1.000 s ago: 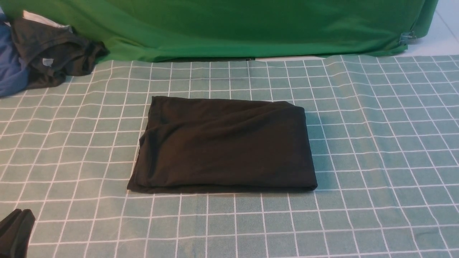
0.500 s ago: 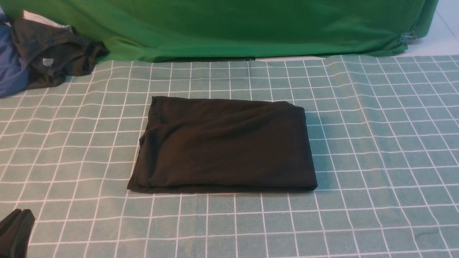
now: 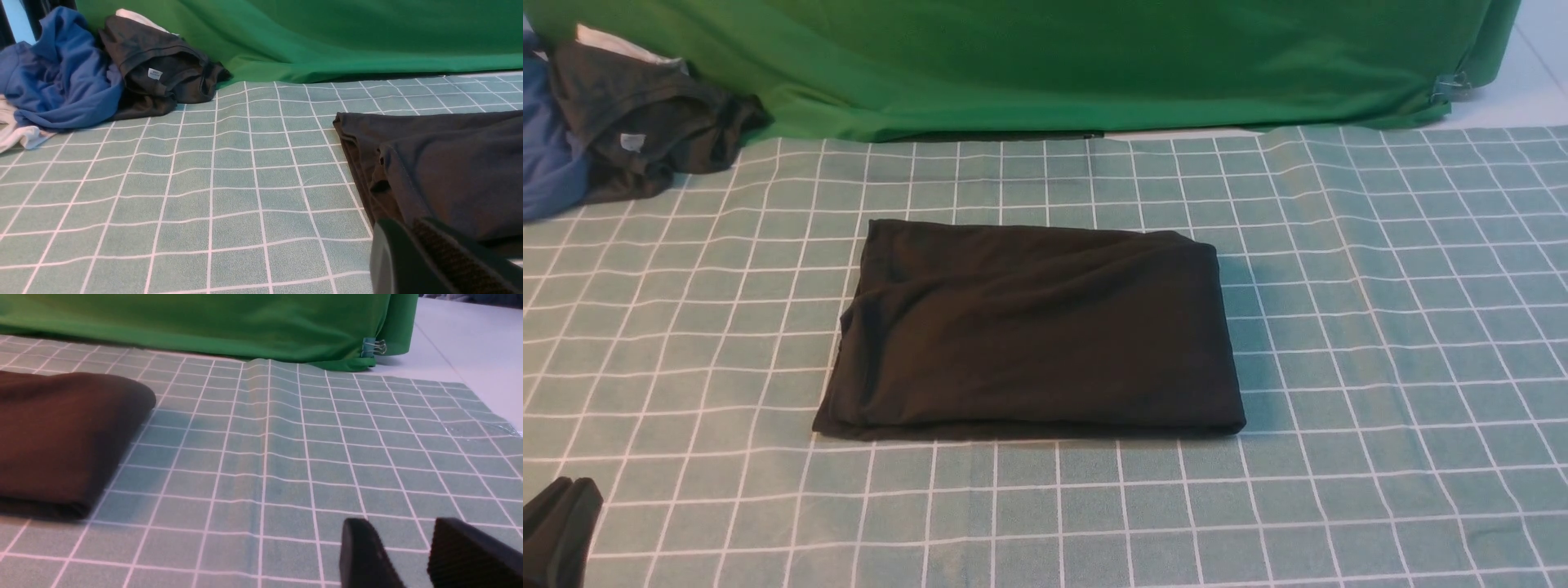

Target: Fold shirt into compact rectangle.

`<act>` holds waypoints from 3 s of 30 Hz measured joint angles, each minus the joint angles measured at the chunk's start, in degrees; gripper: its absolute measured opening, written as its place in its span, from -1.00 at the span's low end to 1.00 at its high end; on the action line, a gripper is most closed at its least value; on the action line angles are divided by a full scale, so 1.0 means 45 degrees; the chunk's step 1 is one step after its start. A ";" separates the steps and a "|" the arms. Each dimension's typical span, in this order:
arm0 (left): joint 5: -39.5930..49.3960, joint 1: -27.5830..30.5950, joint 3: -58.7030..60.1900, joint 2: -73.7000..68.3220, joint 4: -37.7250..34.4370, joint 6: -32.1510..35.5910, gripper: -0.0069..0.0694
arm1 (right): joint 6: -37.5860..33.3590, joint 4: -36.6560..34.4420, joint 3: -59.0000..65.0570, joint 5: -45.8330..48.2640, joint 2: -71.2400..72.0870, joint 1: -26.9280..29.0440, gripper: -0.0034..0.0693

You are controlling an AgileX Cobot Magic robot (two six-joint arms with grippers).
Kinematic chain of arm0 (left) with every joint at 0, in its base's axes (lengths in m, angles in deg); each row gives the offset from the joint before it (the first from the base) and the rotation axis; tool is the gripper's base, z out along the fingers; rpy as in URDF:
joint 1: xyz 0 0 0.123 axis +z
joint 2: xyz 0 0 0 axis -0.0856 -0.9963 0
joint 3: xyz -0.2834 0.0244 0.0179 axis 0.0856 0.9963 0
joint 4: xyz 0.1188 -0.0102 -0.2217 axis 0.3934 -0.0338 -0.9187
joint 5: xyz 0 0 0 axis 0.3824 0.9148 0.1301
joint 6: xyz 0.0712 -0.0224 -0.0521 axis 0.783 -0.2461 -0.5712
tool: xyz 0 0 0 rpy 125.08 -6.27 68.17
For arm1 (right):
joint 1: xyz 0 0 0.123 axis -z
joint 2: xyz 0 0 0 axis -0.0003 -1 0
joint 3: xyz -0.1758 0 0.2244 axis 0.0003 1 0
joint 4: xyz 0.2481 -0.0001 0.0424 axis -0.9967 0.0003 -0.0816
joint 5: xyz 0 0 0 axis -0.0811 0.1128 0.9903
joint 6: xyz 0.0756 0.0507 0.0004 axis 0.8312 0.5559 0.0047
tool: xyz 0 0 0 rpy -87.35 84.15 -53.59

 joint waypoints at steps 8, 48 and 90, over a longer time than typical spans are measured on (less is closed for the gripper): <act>0.0000 0.0000 0.0000 0.0000 0.0000 0.0000 -0.79 | 0.0324 0.0074 0.0000 -0.0152 -0.0040 0.0000 -0.25; 0.0012 0.0000 0.0000 0.0000 0.0004 0.0000 -0.79 | 0.1618 0.1528 0.0000 -0.0235 0.0013 -0.0011 -0.25; 0.0012 0.0000 0.0000 0.0000 0.0004 0.0000 -0.78 | 0.1618 0.1528 0.0000 -0.0263 0.0013 -0.0011 -0.25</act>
